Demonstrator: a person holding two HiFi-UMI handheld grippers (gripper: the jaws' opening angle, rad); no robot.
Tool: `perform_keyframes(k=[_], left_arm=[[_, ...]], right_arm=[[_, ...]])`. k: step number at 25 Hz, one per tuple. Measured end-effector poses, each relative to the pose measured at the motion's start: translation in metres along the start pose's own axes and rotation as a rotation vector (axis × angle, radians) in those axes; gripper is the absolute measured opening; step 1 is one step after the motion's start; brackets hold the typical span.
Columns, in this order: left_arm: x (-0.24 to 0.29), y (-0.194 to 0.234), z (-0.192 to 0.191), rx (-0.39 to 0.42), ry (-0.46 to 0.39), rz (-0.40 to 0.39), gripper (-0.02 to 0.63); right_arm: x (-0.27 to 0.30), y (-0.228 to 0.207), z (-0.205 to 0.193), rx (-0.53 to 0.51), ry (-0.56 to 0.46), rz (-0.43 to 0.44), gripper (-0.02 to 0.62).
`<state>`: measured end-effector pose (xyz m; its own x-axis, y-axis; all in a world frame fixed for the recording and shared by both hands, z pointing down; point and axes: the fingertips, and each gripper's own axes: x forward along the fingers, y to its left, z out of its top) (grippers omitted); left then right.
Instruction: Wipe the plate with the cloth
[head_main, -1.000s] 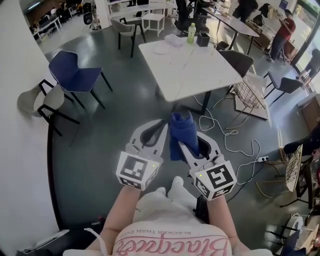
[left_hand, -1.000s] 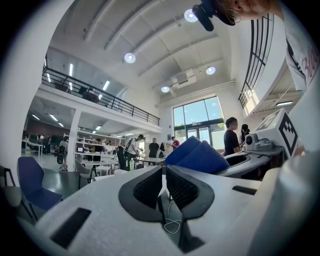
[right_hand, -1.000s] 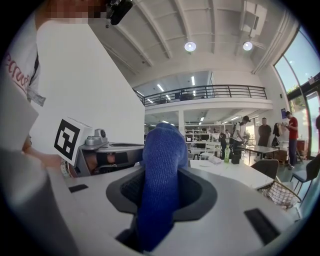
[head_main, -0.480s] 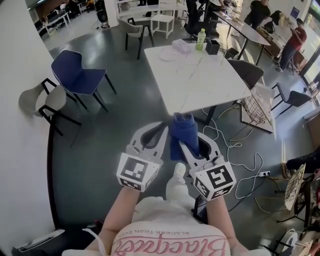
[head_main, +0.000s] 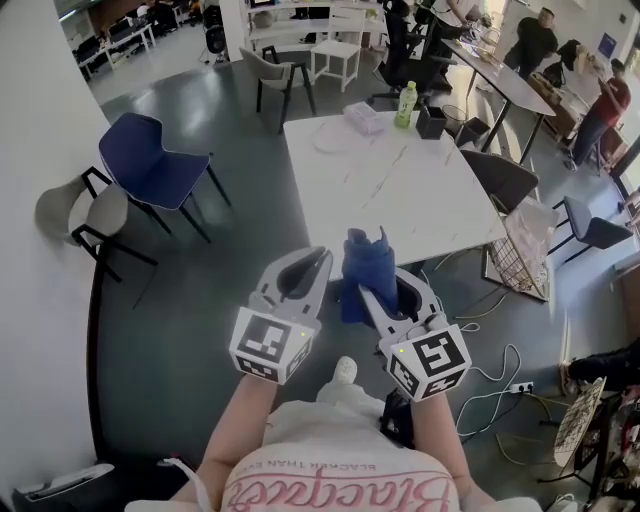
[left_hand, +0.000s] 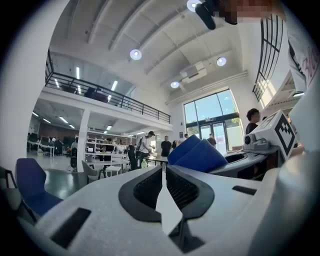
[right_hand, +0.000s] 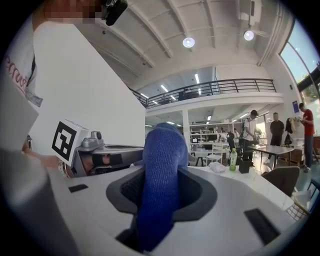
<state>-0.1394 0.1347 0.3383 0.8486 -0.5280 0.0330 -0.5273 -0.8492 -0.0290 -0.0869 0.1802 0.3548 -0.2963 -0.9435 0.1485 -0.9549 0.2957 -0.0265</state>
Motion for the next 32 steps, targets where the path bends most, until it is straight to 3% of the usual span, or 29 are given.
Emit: perform_keyframes(k=[9, 21, 32], left_arm=[[0.096, 0.022, -0.001, 0.002, 0.005, 0.064, 0.006], [0.157, 0.069, -0.021, -0.031, 0.044, 0.129, 0.006], [0.239, 0.134, -0.036, -0.088, 0.047, 0.111, 0.008]], right_arm=[[0.044, -0.093, 0.004, 0.002, 0.005, 0.05, 0.123], [0.11, -0.143, -0.005, 0.026, 0.04, 0.109, 0.123], [0.195, -0.21, -0.001, 0.021, 0.075, 0.103, 0.123]])
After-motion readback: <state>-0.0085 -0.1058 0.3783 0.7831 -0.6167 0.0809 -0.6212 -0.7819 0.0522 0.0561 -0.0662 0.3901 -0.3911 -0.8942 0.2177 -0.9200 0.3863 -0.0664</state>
